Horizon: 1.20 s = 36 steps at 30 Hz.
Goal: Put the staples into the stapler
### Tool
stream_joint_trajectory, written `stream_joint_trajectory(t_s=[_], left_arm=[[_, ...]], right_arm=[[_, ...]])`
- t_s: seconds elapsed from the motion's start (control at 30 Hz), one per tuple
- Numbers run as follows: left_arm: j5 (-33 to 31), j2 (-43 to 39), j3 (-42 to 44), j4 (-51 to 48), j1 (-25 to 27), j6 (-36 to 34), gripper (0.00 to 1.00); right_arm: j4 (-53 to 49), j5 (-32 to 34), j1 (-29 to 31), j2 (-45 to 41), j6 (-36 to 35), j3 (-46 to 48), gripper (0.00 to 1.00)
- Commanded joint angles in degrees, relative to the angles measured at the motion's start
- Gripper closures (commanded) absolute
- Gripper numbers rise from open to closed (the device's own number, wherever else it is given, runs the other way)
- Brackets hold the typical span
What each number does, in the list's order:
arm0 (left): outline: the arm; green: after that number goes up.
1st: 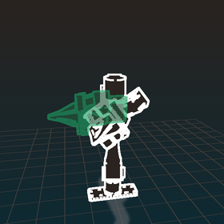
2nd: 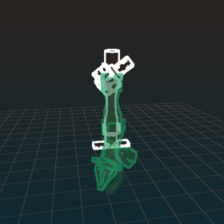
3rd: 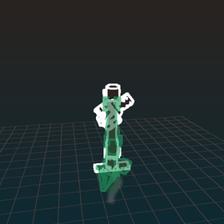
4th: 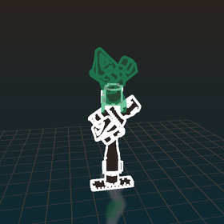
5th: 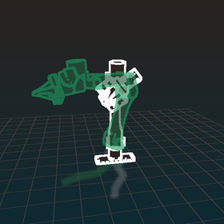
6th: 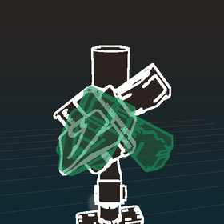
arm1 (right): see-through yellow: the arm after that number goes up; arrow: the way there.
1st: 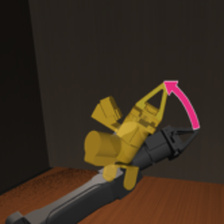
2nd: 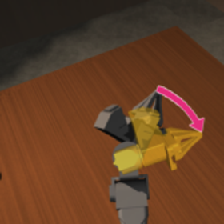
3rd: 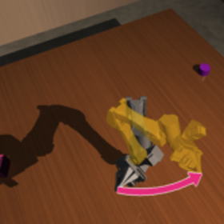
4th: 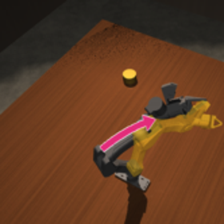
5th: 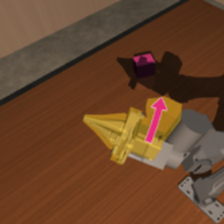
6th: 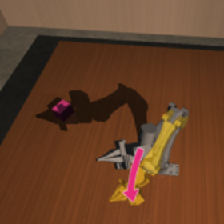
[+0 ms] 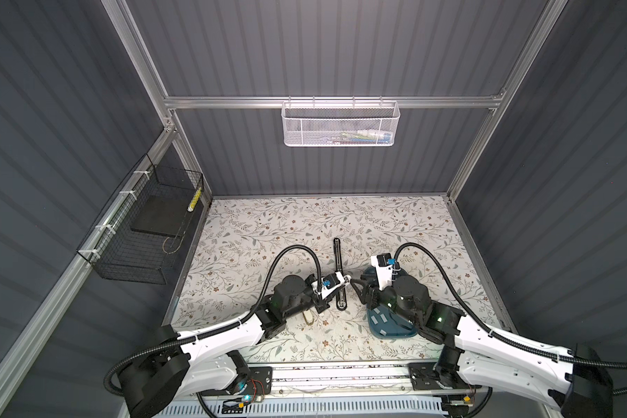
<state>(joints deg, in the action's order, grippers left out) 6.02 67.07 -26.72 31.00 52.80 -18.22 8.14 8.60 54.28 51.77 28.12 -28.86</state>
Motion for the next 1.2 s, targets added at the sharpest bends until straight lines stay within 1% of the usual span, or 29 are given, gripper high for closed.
stream_joint_trajectory(t_s=[0.0,0.07,0.13,0.23,0.4,0.57,0.7,0.87,0.97,1.1,1.17], left_arm=[[0.79,0.51,-2.72,-0.67,0.05,-0.32,1.00],[1.13,0.70,-2.81,-0.68,0.10,-0.28,1.00],[1.27,0.86,-2.97,-0.85,0.11,-0.35,1.00],[1.74,0.74,-3.07,-1.21,0.11,-0.45,1.00],[2.87,0.52,-3.13,-1.28,0.09,-0.58,1.00],[2.99,-0.03,-2.81,-0.95,0.07,-0.51,1.00],[2.03,-1.11,-2.10,-0.23,0.10,-0.33,1.00],[0.42,-2.89,1.18,6.12,0.09,1.14,1.00],[-0.43,-3.63,2.17,8.03,0.04,1.83,1.00],[-2.09,-4.33,3.87,11.27,0.09,2.59,1.00],[-3.04,-4.88,5.22,13.81,0.07,3.01,1.00]], right_arm=[[0.32,0.25,1.98,-0.31,-0.13,-1.85,0.64],[0.32,0.49,2.66,0.72,-0.42,-2.59,0.73],[-0.22,1.32,2.99,2.16,-0.52,-3.53,0.80],[-0.41,3.57,3.04,4.56,-0.13,-4.13,0.83],[-1.05,7.37,3.10,8.86,0.02,-5.55,0.83],[-2.21,8.46,2.97,12.00,-0.09,-7.63,0.83],[-1.20,9.34,2.85,14.68,-0.43,-7.37,0.81],[-1.54,9.93,2.33,16.88,-1.15,-8.12,0.78],[-1.14,9.68,2.27,18.42,-1.58,-8.49,0.76],[-1.23,8.49,2.16,20.17,-1.90,-9.61,0.76],[-0.84,7.66,2.22,21.50,-2.34,-10.10,0.74]])
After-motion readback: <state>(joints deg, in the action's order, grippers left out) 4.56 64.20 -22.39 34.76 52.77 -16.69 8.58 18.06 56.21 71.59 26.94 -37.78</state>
